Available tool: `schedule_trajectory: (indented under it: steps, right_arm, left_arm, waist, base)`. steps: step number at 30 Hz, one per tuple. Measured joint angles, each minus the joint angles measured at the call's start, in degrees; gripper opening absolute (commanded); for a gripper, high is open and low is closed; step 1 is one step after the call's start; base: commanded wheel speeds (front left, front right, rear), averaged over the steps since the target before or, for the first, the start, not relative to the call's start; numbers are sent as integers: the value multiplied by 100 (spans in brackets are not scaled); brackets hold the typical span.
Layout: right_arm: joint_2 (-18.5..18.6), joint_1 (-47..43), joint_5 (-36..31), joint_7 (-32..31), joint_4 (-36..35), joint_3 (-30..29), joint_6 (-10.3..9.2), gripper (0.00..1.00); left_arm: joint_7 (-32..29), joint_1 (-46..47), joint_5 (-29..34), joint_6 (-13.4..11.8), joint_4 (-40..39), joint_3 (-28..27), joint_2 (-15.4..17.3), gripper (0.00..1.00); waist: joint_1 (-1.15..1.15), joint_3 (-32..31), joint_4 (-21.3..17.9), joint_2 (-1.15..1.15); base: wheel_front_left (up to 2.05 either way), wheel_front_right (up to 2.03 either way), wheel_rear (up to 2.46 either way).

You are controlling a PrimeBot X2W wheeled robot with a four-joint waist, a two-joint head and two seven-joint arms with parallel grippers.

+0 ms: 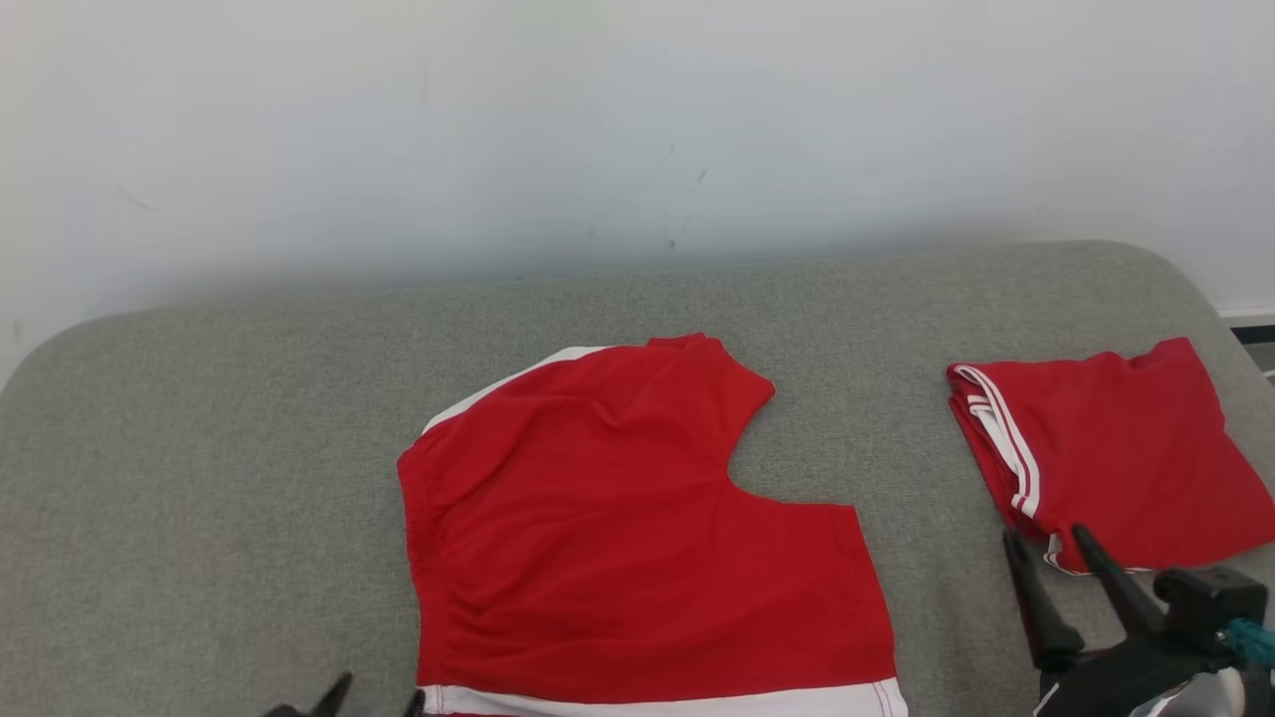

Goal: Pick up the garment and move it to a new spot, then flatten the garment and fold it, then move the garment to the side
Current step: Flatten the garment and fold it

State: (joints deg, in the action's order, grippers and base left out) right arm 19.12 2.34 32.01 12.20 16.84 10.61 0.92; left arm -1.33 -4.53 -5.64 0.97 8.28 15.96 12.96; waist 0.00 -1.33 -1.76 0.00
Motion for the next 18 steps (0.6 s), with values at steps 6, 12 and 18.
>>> schedule_trajectory:
  steps: [6, 12, 18]
  right_arm:
    - [65, -333, 242, -635, -14, 346, 321, 100]
    - [0, -466, 453, -1195, -73, 582, 365, 100]
    - [-63, -462, 580, -1689, -65, 809, 414, 100]
  left_arm:
    - [-465, -230, -270, 266, -88, 137, 38, 100]
    - [-829, -211, -349, 371, -89, 236, 14, 100]
    - [-1077, 54, -415, 459, 199, 323, -16, 100]
  waist:
    - [0, -13, 17, 0]
    - [0, 8, 35, 0]
    - [0, 55, 51, 0]
  base:
    - [0, 0, 0]
    - [0, 0, 0]
    - [0, 0, 0]
